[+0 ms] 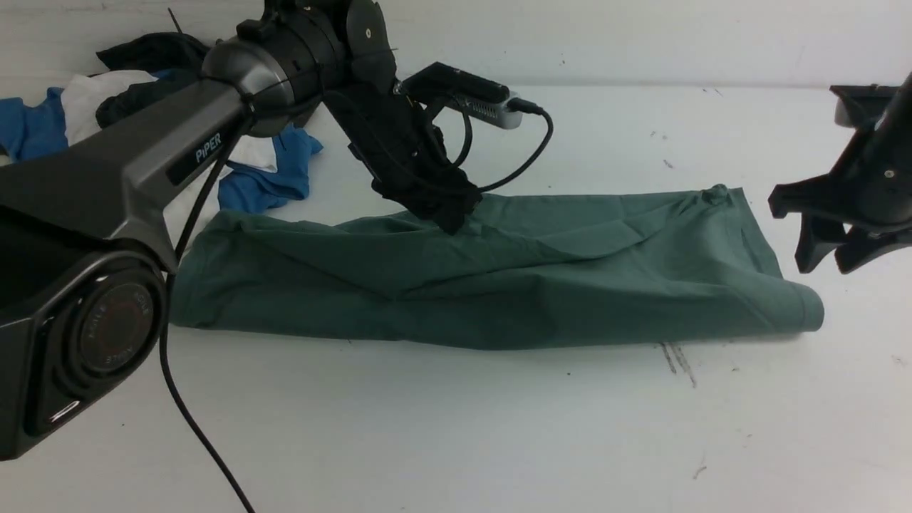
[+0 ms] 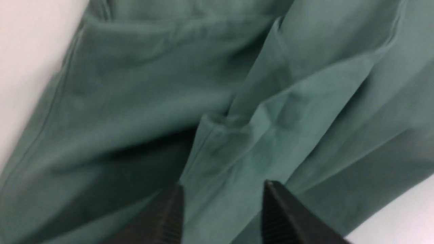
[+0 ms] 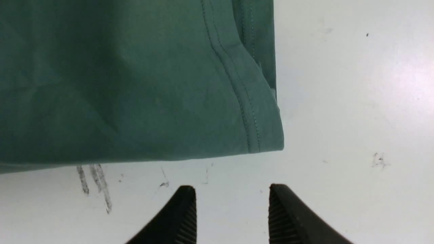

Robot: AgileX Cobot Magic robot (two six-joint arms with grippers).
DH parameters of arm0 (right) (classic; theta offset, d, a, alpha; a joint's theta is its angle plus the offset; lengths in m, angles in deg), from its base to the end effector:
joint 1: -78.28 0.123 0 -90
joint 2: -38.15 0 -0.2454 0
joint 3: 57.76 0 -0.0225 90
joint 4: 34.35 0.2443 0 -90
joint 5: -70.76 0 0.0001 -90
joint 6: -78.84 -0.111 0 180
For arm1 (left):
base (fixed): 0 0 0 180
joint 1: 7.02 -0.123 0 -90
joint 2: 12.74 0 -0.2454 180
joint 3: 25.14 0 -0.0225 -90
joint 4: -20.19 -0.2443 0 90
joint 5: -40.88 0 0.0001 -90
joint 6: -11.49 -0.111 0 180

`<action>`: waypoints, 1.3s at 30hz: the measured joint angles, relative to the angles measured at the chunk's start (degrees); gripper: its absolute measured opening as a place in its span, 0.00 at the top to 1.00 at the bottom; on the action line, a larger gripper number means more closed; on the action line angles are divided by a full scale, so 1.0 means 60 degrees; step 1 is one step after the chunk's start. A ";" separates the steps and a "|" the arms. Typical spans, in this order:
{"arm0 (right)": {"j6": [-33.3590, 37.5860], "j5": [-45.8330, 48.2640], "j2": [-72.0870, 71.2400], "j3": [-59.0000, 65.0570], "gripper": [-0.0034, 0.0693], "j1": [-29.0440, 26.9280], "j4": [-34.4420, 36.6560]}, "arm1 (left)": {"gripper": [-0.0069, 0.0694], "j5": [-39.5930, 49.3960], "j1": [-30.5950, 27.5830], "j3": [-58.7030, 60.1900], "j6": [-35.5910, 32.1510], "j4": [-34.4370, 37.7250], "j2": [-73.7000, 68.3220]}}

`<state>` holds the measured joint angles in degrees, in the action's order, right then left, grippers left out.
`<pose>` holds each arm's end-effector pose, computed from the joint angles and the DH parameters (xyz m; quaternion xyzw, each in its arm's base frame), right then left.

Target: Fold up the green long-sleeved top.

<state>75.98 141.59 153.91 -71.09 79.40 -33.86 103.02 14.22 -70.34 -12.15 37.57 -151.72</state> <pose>0.3629 0.0080 0.2032 0.0163 0.9981 0.0062 0.0586 0.4329 -0.1997 0.1935 0.3310 0.9093 -0.1410 0.2092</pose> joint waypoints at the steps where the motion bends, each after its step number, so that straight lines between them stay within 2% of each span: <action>1: 0.0000 0.0000 0.0060 0.0000 0.56 0.0000 0.0000 | 0.40 -0.0177 0.0008 0.0000 -0.0129 0.0239 -0.0056; 5: 0.0000 0.0000 0.0237 0.0000 0.56 0.0000 0.0000 | 0.32 -0.0406 0.0008 0.0000 -0.0453 0.0661 -0.0384; 9: 0.0000 -0.0009 0.0367 0.0000 0.56 0.0000 0.0000 | 0.32 -0.0691 0.0008 0.0000 -0.0642 0.0826 -0.0812; 11: 0.0000 -0.0009 0.0392 0.0000 0.56 0.0000 0.0000 | 0.36 -0.0793 0.0008 0.0000 -0.0686 0.0851 -0.0927; 12: 0.0000 -0.0009 0.0396 0.0000 0.56 0.0000 0.0000 | 0.46 -0.0957 0.0008 0.0000 -0.0708 0.0879 -0.1036; 13: 0.0000 -0.0009 0.0396 0.0000 0.56 0.0000 0.0000 | 0.48 -0.0977 0.0008 0.0000 -0.0709 0.0891 -0.1049; 14: 0.0000 -0.0009 0.0396 0.0000 0.56 0.0000 0.0000 | 0.63 -0.1146 -0.0005 -0.0009 -0.0785 0.0977 -0.1079; 15: 0.0000 -0.0009 0.0396 0.0000 0.56 0.0000 0.0000 | 0.73 -0.1160 -0.0016 -0.0043 -0.0845 0.1035 -0.1079; 17: 0.0000 -0.0009 0.0396 0.0000 0.56 0.0000 0.0000 | 0.85 -0.1160 -0.0079 -0.0283 -0.1028 0.1212 -0.1079; 18: 0.0000 -0.0009 0.0396 0.0000 0.56 0.0000 0.0000 | 0.87 -0.1160 -0.0121 -0.0445 -0.1060 0.1336 -0.1079; 25: 0.0000 -0.0009 0.0396 0.0000 0.56 0.0000 0.0000 | 0.89 -0.1562 -0.0497 -0.1543 -0.1179 0.1978 -0.1079; 33: 0.0000 -0.0017 0.0396 0.0000 0.56 0.0000 0.0000 | 0.89 -0.3468 -0.0755 -0.1689 -0.1010 0.2353 -0.1229; 37: 0.0000 -0.0017 0.0396 0.0000 0.56 0.0000 0.0000 | 0.86 -0.3749 -0.0755 -0.1690 -0.0842 0.2424 -0.1624; 38: 0.0000 -0.0060 0.0396 0.0000 0.56 0.0000 0.0000 | 0.82 -0.3770 -0.0755 -0.1690 -0.0465 0.2377 -0.1832; 39: 0.0000 -0.0071 0.0396 0.0000 0.56 0.0000 0.0000 | 0.82 -0.3770 -0.0767 -0.1690 -0.0411 0.2377 -0.1832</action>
<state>75.98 141.17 156.28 -71.09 79.40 -33.86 80.40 9.62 -80.48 -14.61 51.84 -162.71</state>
